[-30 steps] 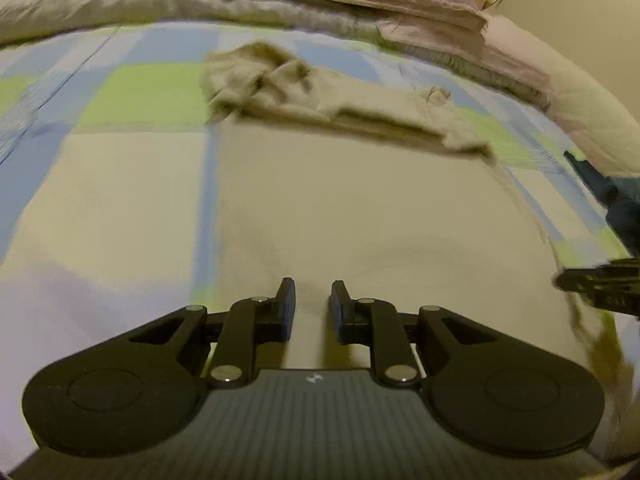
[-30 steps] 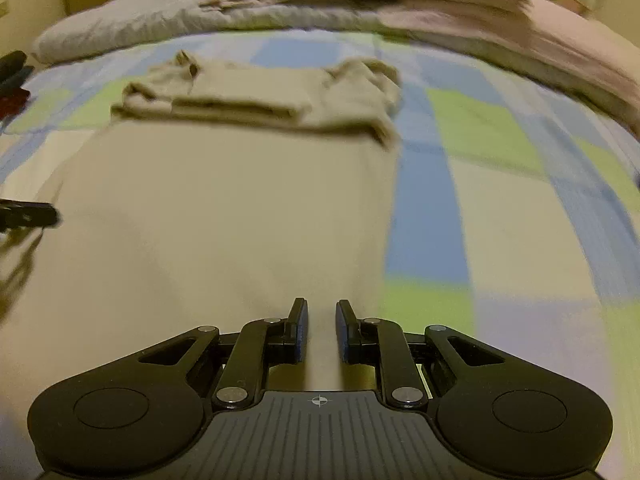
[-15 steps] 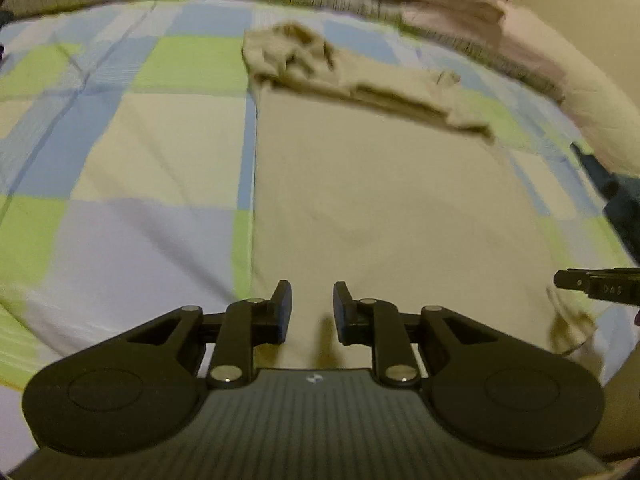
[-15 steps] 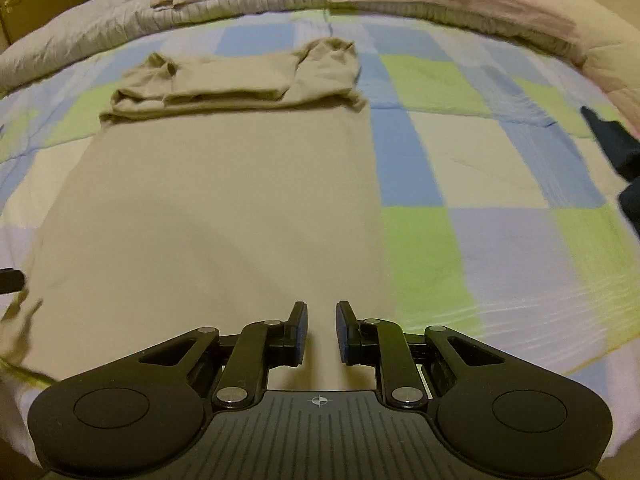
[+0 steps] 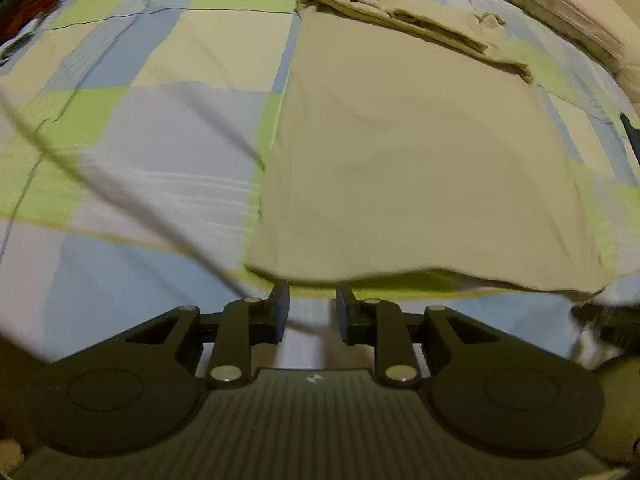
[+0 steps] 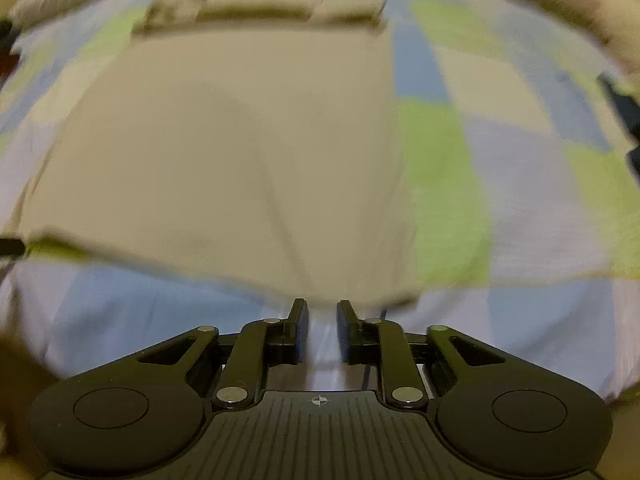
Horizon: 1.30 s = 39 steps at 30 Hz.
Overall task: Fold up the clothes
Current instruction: 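Open both grippers and lift them back above the flattened sweater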
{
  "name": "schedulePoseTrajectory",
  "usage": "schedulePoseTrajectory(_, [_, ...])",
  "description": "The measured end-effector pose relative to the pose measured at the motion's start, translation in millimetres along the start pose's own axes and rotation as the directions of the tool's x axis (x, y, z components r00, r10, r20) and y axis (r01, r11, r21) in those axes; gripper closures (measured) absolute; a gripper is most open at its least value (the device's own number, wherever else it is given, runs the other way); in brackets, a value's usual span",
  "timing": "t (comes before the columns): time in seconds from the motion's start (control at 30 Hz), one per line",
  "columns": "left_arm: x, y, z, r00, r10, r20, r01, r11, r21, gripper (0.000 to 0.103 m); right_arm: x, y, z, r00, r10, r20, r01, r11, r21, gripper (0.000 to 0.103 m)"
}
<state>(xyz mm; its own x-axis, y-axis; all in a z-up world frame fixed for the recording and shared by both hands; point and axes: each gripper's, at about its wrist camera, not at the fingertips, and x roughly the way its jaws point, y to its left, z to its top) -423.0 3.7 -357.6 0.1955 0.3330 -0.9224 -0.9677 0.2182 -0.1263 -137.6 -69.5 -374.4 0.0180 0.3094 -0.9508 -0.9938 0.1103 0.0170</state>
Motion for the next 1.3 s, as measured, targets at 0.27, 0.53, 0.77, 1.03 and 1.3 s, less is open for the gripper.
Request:
schedulePoseTrajectory(0.27, [-104.2, -52.4, -16.7, 0.998, 0.019, 0.062, -0.016, 0.999, -0.037, 0.069, -103.3, -31.4, -15.7, 0.99, 0.124, 0.072, -0.127, 0.99, 0.054, 0.032])
schedulePoseTrajectory(0.53, [-198.7, -92.5, -39.6, 0.985, 0.056, 0.165, -0.056, 0.998, -0.002, 0.061, -200.2, -45.9, -31.8, 0.974, 0.144, 0.175, -0.155, 0.986, 0.055, 0.032])
schedulePoseTrajectory(0.77, [-223.4, -105.8, -66.4, 0.981, 0.08, 0.175, -0.083, 0.996, 0.013, 0.058, -236.5, -40.4, -53.3, 0.97, 0.146, 0.196, -0.152, 0.988, 0.013, 0.032])
schedulePoseTrajectory(1.03, [-251.6, -121.0, -96.9, 0.977, 0.107, 0.187, -0.115, 0.993, 0.031, 0.058, -247.2, -37.6, -76.0, 0.971, 0.157, 0.181, -0.156, 0.988, -0.022, 0.032])
schedulePoseTrajectory(1.3, [-263.5, -126.9, -106.8, 0.975, 0.117, 0.191, -0.128, 0.991, 0.047, 0.057, -252.4, -35.4, -86.8, 0.975, 0.151, 0.164, -0.149, 0.988, -0.025, 0.032])
